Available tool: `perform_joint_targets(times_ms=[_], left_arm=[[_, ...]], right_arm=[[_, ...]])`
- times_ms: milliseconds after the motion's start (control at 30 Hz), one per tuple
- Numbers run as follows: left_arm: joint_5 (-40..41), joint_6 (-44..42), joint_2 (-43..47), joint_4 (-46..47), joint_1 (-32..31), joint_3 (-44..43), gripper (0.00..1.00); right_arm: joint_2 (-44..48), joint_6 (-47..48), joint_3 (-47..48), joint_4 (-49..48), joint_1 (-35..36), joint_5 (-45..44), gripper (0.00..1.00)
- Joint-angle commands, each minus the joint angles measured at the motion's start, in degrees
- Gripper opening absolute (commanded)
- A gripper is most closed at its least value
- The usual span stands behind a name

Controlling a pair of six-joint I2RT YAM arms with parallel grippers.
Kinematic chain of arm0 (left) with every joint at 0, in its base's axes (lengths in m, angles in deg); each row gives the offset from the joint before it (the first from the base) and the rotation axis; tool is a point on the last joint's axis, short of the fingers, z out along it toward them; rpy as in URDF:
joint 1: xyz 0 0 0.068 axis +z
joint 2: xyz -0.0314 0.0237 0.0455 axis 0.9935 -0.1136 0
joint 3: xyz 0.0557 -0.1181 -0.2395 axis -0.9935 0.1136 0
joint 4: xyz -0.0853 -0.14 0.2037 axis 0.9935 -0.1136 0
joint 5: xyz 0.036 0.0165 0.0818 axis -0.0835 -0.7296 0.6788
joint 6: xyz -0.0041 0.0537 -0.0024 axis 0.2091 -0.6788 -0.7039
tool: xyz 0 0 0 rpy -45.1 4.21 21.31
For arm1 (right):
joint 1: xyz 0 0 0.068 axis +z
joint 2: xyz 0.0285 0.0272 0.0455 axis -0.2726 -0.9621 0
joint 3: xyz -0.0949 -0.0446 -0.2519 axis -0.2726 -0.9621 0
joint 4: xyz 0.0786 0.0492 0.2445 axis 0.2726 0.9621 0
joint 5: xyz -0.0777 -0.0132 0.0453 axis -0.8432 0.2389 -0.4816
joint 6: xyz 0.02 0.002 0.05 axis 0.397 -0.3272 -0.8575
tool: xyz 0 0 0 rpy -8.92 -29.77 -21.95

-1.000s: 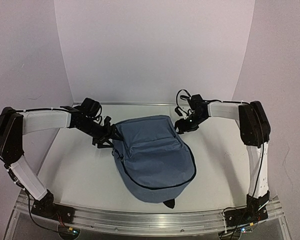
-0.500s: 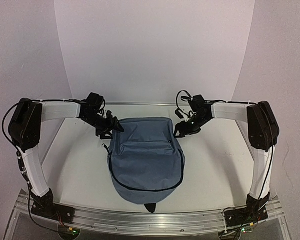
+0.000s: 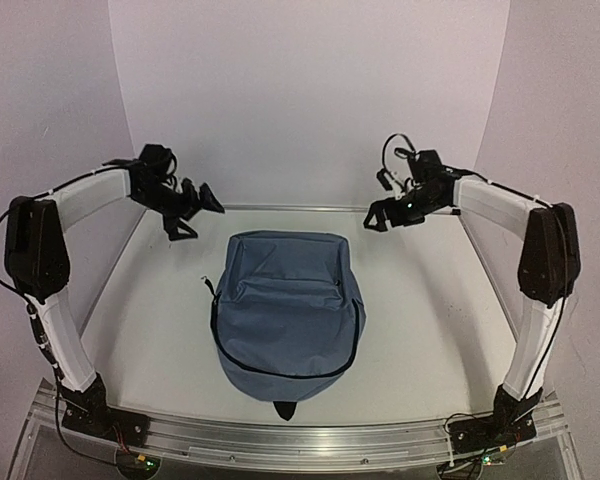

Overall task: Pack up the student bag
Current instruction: Reset both arms

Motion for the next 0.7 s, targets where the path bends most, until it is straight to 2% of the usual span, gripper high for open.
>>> perform_joint_targets(times_ms=[0, 100, 200, 300, 533, 667], left_arm=[[0.25, -5.14, 4.37, -10.5, 6.18, -13.51, 1.0], [5.23, -6.98, 4.82, -14.87, 7.46, -17.86, 1.0], [10.4, -7.88, 7.5, -15.88, 8.04, -15.83, 1.0], [14.52, -6.84, 10.49, -15.38, 8.17, -9.26, 1.0], [14.99, 1.14, 18.11, -8.4, 8.22, 10.65, 1.0], [16.73, 3.0, 20.25, -6.8, 8.2, 14.17, 1.0]], right_arm=[[9.26, 1.31, 4.65, -0.61, -2.74, -2.11, 0.98], [12.11, 0.45, 4.31, -0.73, -5.4, -2.99, 0.98], [15.53, -1.85, 0.76, -0.96, -9.48, -2.39, 0.98], [19.6, -2.86, -6.05, -1.09, -12.38, -1.36, 0.98], [28.91, -1.47, -21.2, -2.09, -14.01, 0.17, 0.98], [30.27, -1.63, -23.89, -2.33, -14.92, 0.85, 0.98]])
